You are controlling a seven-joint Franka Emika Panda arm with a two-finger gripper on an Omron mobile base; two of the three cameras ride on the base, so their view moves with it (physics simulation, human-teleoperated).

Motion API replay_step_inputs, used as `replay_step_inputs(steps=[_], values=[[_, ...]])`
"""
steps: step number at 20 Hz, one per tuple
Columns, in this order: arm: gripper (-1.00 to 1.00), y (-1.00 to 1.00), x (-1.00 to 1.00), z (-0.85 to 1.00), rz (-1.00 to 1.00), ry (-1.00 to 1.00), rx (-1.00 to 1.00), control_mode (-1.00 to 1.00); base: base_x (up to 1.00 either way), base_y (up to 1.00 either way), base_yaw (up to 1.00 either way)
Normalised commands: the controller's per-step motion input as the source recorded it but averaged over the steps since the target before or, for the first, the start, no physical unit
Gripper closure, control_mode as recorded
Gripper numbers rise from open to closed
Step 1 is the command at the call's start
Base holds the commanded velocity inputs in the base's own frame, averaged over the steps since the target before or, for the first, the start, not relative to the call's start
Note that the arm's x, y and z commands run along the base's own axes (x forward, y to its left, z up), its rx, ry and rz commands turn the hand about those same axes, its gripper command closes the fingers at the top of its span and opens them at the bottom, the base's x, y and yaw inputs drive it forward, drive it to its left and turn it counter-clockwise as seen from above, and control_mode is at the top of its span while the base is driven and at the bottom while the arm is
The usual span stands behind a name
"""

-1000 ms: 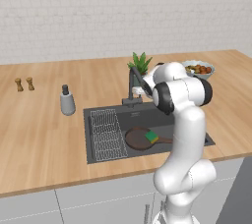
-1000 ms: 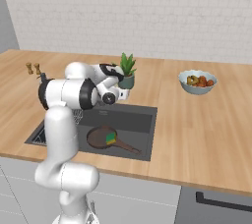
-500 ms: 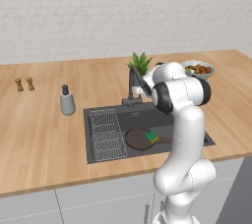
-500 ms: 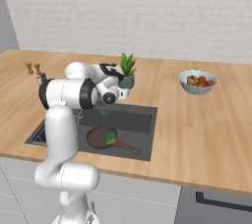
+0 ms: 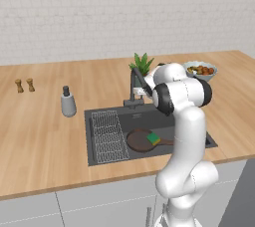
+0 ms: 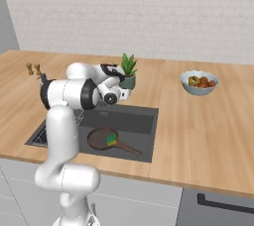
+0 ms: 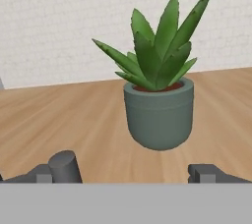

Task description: Pick the pan and sponge and place them into the sink. Then turn on the water.

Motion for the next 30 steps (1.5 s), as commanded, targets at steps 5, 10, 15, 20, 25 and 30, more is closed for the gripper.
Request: replay_step_inputs(steps=[5, 10, 15, 20, 25, 30], values=[[-1.0, 0.0, 0.02, 0.0, 0.0, -0.01, 0.0, -1.0, 0.0, 0.0, 0.0], [-1.0, -0.1, 0.0, 0.0, 0.0, 0.0, 0.0, -1.0, 0.0, 0.0, 0.0], [-1.0, -0.49, 0.0, -0.03, 0.0, -0.04, 0.01, -1.0, 0.0, 0.0, 0.0], [-1.0, -0.68, 0.0, -0.1, 0.0, -0.07, 0.04, -1.0, 0.0, 0.0, 0.0], [-1.0, -0.78, 0.0, -0.06, 0.0, -0.06, 0.06, -1.0, 0.0, 0.0, 0.0], [-1.0, -0.8, 0.0, -0.01, 0.0, -0.05, 0.06, -1.0, 0.0, 0.0, 0.0]])
